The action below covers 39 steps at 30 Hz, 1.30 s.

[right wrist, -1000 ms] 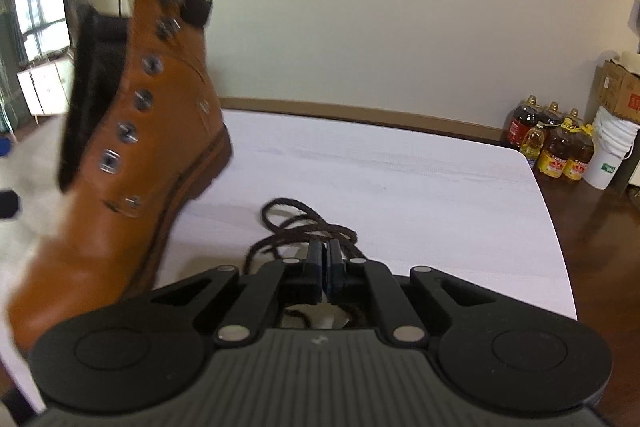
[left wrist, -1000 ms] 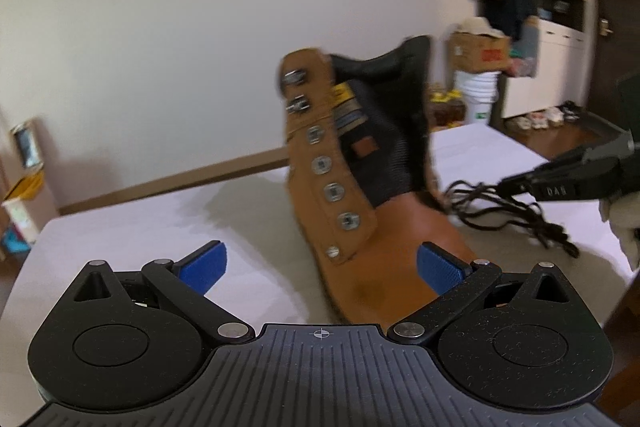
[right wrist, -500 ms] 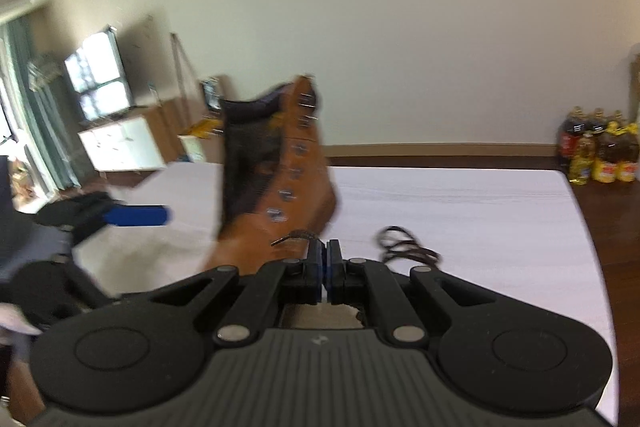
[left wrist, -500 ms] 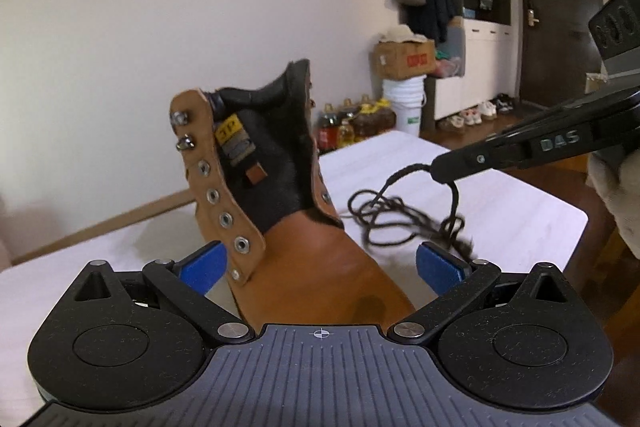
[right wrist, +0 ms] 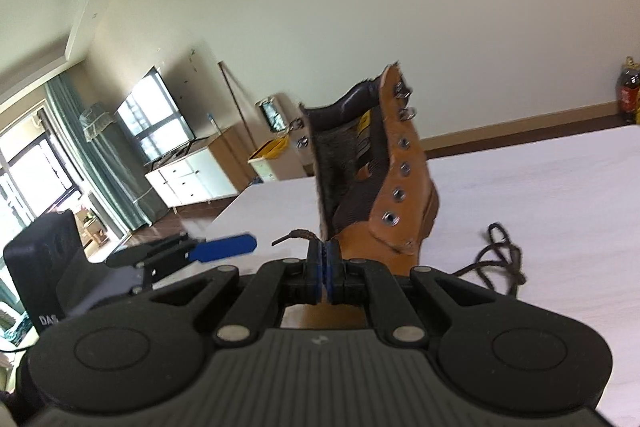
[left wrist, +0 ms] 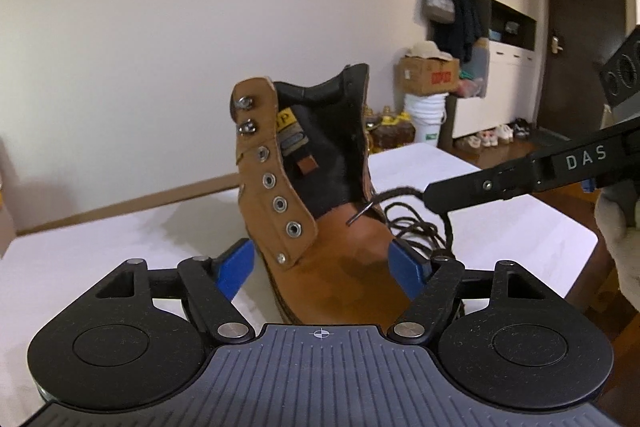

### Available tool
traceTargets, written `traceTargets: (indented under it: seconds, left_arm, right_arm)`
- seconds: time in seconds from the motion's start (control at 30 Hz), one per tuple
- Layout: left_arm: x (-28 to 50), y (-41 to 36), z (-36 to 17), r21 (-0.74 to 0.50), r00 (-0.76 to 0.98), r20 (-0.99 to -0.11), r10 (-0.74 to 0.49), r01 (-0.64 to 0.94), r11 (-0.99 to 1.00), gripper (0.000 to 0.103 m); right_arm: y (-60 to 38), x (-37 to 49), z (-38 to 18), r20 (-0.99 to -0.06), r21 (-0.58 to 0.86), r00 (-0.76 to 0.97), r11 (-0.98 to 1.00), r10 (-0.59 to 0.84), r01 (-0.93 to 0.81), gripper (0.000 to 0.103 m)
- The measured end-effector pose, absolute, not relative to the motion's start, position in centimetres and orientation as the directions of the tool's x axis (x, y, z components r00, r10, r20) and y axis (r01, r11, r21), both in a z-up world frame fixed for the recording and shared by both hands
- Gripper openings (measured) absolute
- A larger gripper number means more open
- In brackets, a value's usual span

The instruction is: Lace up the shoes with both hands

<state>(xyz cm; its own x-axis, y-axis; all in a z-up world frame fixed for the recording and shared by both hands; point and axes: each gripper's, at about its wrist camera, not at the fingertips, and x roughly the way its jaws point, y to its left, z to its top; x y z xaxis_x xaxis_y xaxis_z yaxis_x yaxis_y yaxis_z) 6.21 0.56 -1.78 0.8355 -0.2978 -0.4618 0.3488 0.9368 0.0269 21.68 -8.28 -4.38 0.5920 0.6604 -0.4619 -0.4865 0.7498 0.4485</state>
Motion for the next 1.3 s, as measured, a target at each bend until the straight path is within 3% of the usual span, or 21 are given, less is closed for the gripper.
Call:
traceTargets:
  seconds: [0.13,0.2,0.37,0.5,0.73,0.8,1.1,1.3]
  left_arm:
    - [6.2,0.7,-1.5,0.034,0.811,-0.448,-0.376,0.436,0.899,0.06]
    - [6.1,0.5,-1.5,0.052,0.799,-0.446,-0.403,0.473,0.88,0.04]
    - [5.9,0.1,-1.7,0.126,0.76,-0.449,-0.47,0.575,0.808,0.013]
    - [5.5,0.3,-1.8,0.133,0.751,-0.435,-0.497,0.6,0.789,0.004]
    - [5.1,0.7,-1.6,0.166,0.704,-0.454,-0.546,0.669,0.724,0.002]
    - [5.0,0.8,-1.6,0.206,0.693,-0.471,-0.547,0.689,0.695,0.002]
    - [4.7,1.0,-1.3,0.304,0.646,-0.532,-0.547,0.749,0.589,0.002]
    - [4.7,0.8,-1.2,0.345,0.614,-0.576,-0.54,0.781,0.52,0.002]
  right_arm:
    - [-8.5,21.9,-4.8,-0.464,0.453,0.567,0.732,0.681,-0.509,0.003]
    - [-8.5,21.7,-4.9,-0.465,0.45,0.555,0.724,0.69,-0.523,0.003]
    - [-9.1,21.0,-5.0,-0.458,0.45,0.537,0.706,0.708,-0.547,0.003]
    - [-9.7,20.7,-5.1,-0.454,0.452,0.528,0.696,0.718,-0.558,0.003]
    - [-9.2,20.1,-5.2,-0.481,0.381,0.505,0.689,0.717,-0.616,0.007]
    - [-8.8,19.6,-4.8,-0.486,0.31,0.513,0.688,0.708,-0.655,0.017]
    - [-5.9,18.2,-3.2,-0.518,0.002,0.491,0.575,0.701,-0.818,0.017]
    - [-3.4,17.7,-3.3,-0.598,-0.193,0.473,0.457,0.647,-0.868,0.017]
